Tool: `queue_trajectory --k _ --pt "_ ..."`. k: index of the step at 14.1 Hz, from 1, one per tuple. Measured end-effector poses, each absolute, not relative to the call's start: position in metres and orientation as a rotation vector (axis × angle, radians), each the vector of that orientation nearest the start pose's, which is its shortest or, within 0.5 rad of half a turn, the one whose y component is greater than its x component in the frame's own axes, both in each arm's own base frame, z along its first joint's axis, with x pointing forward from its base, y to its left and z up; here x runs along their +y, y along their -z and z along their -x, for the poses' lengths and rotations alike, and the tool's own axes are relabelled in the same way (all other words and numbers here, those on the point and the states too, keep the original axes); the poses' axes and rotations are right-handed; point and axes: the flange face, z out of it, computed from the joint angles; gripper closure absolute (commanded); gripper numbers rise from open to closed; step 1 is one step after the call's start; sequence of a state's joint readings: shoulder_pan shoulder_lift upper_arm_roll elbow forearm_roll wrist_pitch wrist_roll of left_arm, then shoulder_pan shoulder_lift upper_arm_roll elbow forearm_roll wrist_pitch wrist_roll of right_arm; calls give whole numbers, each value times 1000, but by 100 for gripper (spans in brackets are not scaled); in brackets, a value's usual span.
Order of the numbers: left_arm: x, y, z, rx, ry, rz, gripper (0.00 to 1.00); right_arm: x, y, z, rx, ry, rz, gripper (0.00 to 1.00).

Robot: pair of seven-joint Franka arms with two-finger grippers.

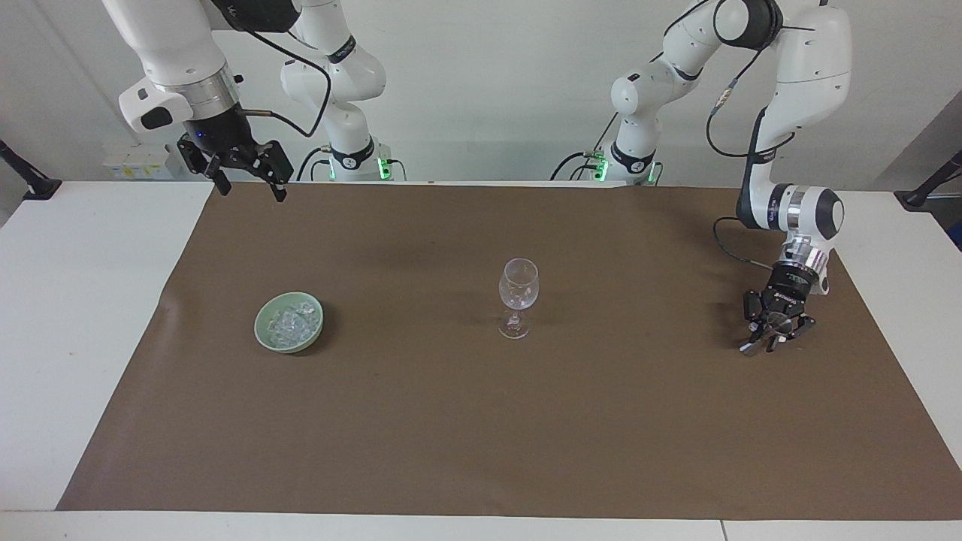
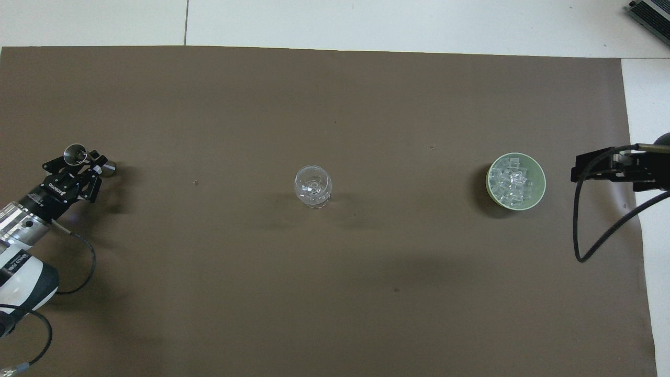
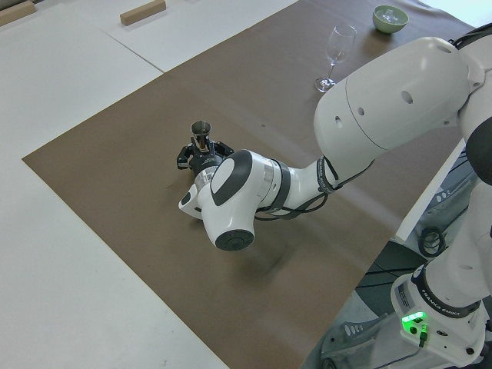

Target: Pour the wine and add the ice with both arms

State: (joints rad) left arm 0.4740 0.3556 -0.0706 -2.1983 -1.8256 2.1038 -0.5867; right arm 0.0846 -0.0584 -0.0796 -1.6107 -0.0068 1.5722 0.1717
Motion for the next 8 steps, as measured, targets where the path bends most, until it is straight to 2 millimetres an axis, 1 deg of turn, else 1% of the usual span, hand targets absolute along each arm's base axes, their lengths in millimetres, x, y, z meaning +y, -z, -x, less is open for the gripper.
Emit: queue_trajectory --k 3,8 --pt "174 -227 -525 1780 456 -609 97 1 -638 -536 261 31 3131 0" --pt "174 -227 -525 1780 457 -609 98 1 -638 -536 261 31 3131 0"
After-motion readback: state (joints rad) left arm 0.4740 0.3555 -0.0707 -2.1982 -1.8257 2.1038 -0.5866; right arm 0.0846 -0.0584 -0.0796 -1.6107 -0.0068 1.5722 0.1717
